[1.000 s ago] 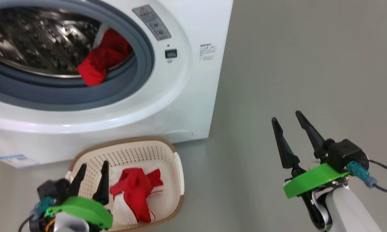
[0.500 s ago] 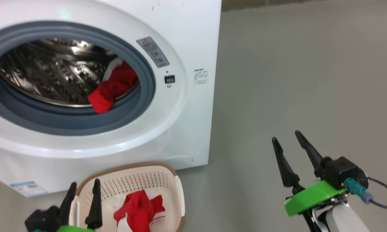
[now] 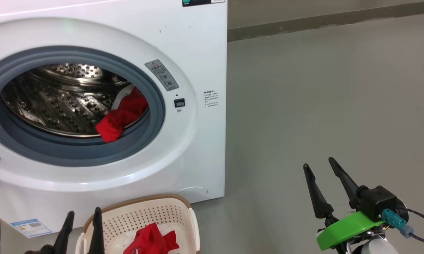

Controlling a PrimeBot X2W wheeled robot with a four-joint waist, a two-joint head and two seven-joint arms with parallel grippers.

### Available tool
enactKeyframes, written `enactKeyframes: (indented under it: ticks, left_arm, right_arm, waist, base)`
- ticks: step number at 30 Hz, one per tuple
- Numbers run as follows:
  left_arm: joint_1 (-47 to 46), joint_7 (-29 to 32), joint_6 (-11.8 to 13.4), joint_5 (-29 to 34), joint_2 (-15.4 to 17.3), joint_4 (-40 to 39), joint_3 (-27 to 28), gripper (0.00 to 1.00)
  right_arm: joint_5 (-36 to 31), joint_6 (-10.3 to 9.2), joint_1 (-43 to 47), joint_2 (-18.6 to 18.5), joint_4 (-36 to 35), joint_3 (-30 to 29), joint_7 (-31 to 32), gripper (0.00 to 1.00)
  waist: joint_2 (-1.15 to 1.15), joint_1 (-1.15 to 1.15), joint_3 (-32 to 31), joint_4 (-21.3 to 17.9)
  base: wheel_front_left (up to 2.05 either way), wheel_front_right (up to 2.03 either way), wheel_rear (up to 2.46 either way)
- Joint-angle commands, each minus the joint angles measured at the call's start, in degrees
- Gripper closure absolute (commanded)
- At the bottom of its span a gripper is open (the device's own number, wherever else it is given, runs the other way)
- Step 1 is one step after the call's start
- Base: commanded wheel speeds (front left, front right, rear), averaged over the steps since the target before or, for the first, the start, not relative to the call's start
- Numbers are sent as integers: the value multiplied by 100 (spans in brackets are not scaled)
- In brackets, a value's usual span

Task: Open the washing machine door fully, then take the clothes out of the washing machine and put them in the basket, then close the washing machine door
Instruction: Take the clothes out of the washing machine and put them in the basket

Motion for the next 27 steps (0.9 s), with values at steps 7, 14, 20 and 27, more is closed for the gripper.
enactKeyframes:
  ticks: [7, 14, 20, 27]
  left_arm:
    - [165, -70, -72, 185, -8, -403, 373, 0]
    - [251, -70, -116, 235, -37, -423, 457, 0]
    - [236, -70, -151, 293, -36, -363, 503, 0]
    - [207, -70, -200, 291, -54, -338, 595, 0]
  right_arm:
    - [-60, 37, 40, 8, -267, 149, -37, 0]
    - [-54, 37, 95, 8, -307, 188, -37, 0]
    - [-55, 37, 90, 8, -278, 225, -37, 0]
    - [-23, 37, 71, 8, -257, 280, -37, 0]
  waist:
    - [0, 0, -95, -37]
    - [0, 0, -98, -13]
    - [0, 0, -110, 8]
    - [0, 0, -101, -11]
  base:
    - [0, 0, 0]
    - [0, 0, 0]
    - [0, 0, 0]
    - [0, 0, 0]
